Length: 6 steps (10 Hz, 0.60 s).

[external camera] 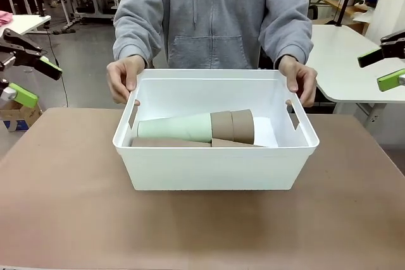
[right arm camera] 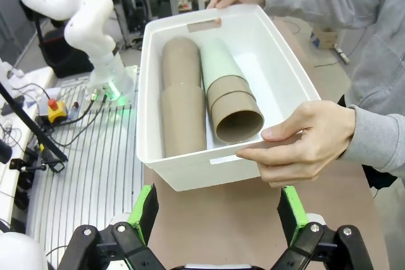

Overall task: Stack the cups and store them in the basket.
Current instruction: Place the stack of Reusable plastic cups into the Pantry Basket.

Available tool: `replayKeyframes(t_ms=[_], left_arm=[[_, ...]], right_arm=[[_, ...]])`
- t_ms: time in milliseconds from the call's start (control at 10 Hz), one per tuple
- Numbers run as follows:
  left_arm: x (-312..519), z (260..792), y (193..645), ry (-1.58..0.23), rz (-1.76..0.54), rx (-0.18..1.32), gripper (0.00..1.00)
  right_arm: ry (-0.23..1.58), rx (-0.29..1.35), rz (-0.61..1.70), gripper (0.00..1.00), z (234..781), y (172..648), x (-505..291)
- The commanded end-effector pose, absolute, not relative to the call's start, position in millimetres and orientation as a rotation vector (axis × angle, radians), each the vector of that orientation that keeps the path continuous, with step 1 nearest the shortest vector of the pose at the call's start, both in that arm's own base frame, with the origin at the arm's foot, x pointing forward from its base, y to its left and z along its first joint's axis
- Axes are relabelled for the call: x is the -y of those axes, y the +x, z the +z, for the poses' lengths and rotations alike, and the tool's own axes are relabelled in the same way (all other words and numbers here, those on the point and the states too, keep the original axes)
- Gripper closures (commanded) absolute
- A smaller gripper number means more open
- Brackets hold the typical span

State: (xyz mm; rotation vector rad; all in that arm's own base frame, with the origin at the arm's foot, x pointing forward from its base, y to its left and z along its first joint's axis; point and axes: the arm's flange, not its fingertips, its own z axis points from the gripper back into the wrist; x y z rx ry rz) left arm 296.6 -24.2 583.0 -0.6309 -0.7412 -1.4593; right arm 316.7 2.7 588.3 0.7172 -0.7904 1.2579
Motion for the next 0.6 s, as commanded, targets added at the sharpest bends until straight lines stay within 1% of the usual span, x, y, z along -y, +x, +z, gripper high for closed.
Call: replayKeyframes(t_ms=[0, 500], left_arm=[[24.2, 586.8, 296.3, -0.637, -1.44, 0.735, 0.0], [24.2, 586.8, 296.3, -0.637, -1.44, 0.735, 0.0]], right_arm=[[0.731, 0.809, 1.26, 0.0, 590.9, 317.7, -3.5], [0.731, 0.809, 1.26, 0.0, 590.9, 317.7, -3.5]])
